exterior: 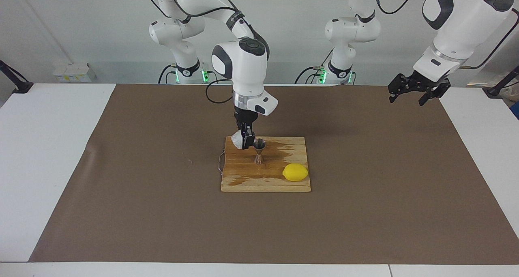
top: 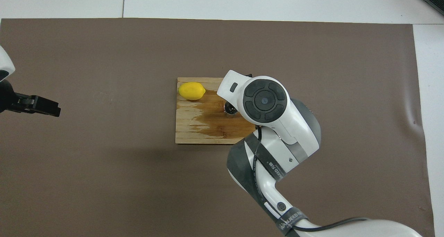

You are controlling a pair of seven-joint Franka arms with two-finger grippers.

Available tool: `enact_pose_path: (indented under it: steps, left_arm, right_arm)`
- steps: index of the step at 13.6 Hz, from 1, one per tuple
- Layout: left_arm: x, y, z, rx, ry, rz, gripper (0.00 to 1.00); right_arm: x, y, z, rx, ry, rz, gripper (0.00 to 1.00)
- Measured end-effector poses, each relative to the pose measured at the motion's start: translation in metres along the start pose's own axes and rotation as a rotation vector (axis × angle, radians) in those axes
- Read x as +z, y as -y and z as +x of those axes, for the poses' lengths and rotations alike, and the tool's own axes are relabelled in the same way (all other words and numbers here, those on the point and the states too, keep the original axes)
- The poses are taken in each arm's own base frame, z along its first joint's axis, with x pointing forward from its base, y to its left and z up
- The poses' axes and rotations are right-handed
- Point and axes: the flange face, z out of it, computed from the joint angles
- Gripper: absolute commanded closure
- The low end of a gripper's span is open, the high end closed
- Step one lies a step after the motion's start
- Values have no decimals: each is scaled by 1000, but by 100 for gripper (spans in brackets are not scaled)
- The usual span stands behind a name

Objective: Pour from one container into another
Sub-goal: 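Tilt the white cup over the metal cup with the right gripper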

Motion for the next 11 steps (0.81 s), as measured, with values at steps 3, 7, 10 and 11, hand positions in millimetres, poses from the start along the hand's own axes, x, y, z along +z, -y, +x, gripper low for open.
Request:
enact_pose_path:
  steps: [3, 7, 10, 11]
  left_arm:
    - [0, 0, 0, 0, 0, 0, 0]
    - [0, 0, 0, 0, 0, 0, 0]
    - [0, 0, 0, 0, 0, 0, 0]
    - [0, 0, 0, 0, 0, 0, 0]
  right_arm:
    - [-3, 3, 9, -15, -2, -1, 99]
    - [-3, 3, 11, -18, -2, -2, 99]
    - [-3, 3, 11, -18, -2, -2, 99]
    - [-3, 3, 11, -18, -2, -2, 99]
